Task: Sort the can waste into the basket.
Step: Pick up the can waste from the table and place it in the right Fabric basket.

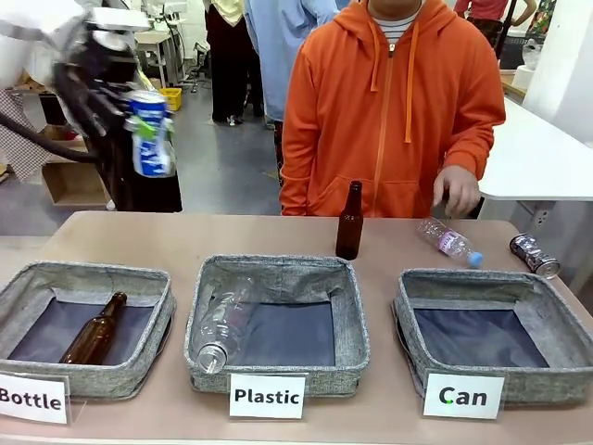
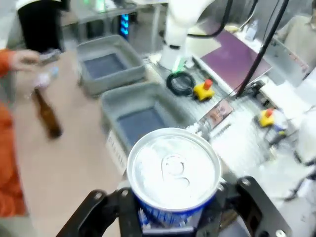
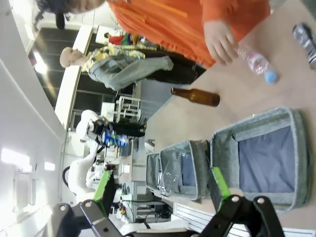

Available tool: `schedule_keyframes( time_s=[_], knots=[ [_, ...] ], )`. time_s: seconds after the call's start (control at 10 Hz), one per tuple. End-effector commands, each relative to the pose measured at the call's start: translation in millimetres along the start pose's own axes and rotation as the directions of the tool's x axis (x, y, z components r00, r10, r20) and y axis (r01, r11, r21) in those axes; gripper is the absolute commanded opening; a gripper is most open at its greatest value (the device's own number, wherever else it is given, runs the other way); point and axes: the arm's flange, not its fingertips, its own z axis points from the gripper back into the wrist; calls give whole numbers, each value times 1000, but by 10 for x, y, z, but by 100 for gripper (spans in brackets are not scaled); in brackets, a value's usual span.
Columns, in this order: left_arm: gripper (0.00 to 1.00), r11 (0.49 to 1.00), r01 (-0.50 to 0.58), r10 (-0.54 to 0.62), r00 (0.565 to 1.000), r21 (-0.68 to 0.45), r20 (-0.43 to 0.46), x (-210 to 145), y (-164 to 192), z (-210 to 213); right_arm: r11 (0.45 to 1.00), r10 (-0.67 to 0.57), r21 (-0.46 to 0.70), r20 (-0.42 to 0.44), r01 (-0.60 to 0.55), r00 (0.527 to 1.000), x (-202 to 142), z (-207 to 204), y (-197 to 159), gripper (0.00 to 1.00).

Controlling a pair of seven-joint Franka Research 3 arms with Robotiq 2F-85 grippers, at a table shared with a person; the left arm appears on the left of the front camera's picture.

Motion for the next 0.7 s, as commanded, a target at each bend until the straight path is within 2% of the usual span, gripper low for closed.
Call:
schedule_keyframes(
  time_s=[0.0,0.2,0.4,0.5,0.6],
  knots=[
    [33,996,-90,91,996,-18,22,206,-241,-679,999,-38,-26,68,40,997,162,132,9,100],
    [33,990,-141,141,990,28,-10,325,-519,-1375,998,-65,13,82,64,995,293,212,-55,100],
    [33,975,-85,103,991,203,-80,371,-976,-1918,998,-60,20,54,59,997,351,151,-94,100],
    [33,958,-22,54,993,285,-108,437,-1077,-1978,999,-51,23,45,50,998,360,68,-94,100],
    [33,969,-6,32,994,247,-103,497,-1005,-1911,997,-74,-3,68,75,995,268,194,-146,100]
  ],
)
